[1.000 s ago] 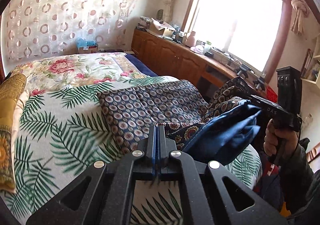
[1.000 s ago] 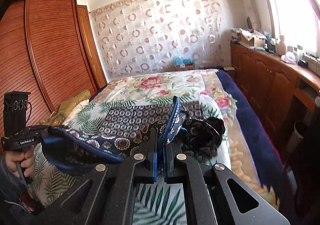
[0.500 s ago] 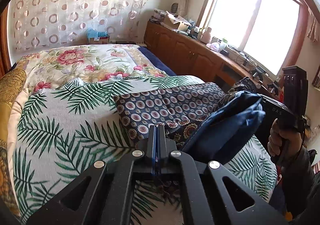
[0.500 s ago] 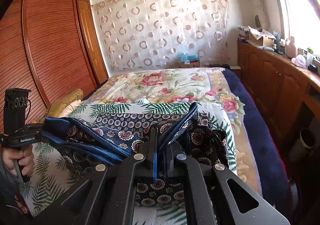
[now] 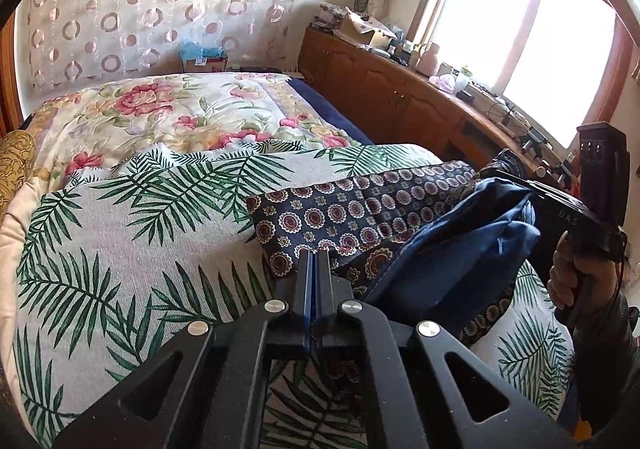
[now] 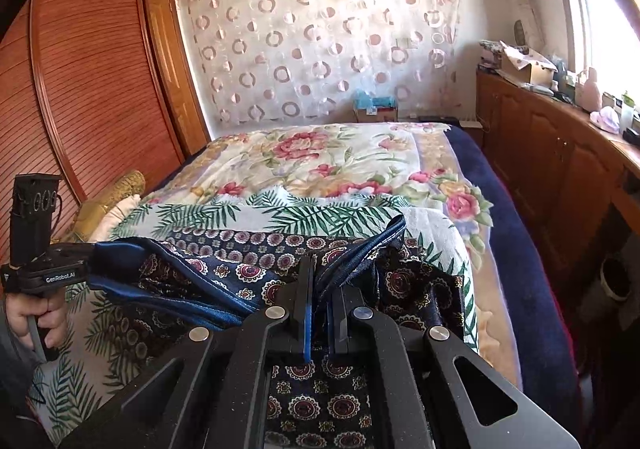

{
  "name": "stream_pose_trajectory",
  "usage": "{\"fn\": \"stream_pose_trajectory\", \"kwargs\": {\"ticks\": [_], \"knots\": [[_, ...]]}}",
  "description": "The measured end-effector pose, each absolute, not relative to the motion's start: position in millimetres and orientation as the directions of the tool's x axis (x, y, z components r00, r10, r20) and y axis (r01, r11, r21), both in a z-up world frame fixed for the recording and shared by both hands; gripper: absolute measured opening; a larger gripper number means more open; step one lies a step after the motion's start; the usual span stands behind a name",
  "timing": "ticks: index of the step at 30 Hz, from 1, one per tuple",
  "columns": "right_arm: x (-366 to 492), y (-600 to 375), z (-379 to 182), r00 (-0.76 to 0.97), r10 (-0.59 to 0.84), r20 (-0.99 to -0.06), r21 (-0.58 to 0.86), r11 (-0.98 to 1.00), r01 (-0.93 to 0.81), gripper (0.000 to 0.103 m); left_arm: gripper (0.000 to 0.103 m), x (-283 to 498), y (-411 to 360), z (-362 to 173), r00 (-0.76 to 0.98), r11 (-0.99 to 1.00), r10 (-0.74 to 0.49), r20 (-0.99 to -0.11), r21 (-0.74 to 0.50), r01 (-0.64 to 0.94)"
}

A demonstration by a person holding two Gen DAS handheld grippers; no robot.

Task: Fold small clothes
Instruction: 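Fold the held hem over toward the collar with both grippers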

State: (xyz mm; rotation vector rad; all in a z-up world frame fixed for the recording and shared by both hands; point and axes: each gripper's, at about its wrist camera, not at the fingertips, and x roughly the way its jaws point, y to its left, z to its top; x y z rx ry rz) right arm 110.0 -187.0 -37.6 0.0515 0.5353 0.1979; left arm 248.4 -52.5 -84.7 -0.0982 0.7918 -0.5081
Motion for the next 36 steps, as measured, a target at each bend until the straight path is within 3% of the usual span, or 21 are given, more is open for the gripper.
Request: {"fn": "stream_pose_trajectory", "kwargs": {"ticks": [4,7,8,13,16,18,22,27,29,31,34,36], "knots": [[111,-190,-29,0.844,0.168,-0.510,0.091,0.986,-0.141,0.016,0.001,252,-54,-88,0.583,0.879,-0.463,-0.668,-0.263,0.398],[103,-198,-13,0.863,0.161,-0.479,0.097,0.987,-0.130,0.040,0.001,254,-54,-92,0.575,0.881,-0.459,-0.678,-0.265,0.391],[100,-202,-8,0.869,0.160,-0.469,0.097,0.987,-0.129,0.043,0.001,255,-53,-93,0.574,0.882,-0.458,-0.679,-0.266,0.389],[84,-213,-7,0.871,0.122,-0.476,0.049,0.993,-0.112,0.044,0.002,257,-50,-90,0.590,0.897,-0.431,-0.682,-0.252,0.364],[85,-216,-23,0.844,0.093,-0.528,0.027,0.995,-0.093,0.044,0.014,259,-44,-85,0.596,0.896,-0.437,-0.674,-0.267,0.356],[88,-214,-28,0.828,0.084,-0.554,0.015,0.996,-0.091,0.044,0.039,258,-40,-81,0.609,0.897,-0.436,-0.662,-0.262,0.357],[95,-209,-34,0.805,0.075,-0.589,-0.001,0.996,-0.093,0.044,0.048,255,-34,-78,0.604,0.888,-0.454,-0.654,-0.277,0.367],[103,-204,-25,0.801,0.104,-0.589,0.008,0.992,-0.123,0.044,0.049,256,-37,-81,0.580,0.875,-0.476,-0.661,-0.287,0.390],[103,-201,-21,0.796,0.139,-0.589,0.018,0.987,-0.159,0.022,0.049,256,-38,-81,0.579,0.871,-0.482,-0.657,-0.291,0.396],[104,-203,-23,0.794,0.149,-0.590,0.011,0.984,-0.176,0.008,0.050,255,-36,-78,0.589,0.873,-0.481,-0.650,-0.288,0.394],[104,-215,-24,0.826,0.105,-0.554,-0.005,0.992,-0.129,0.004,0.055,254,-32,-73,0.601,0.872,-0.484,-0.635,-0.292,0.394],[103,-226,-22,0.845,0.079,-0.530,0.013,0.996,-0.085,0.004,0.071,254,-30,-72,0.604,0.870,-0.487,-0.631,-0.293,0.396]]}}
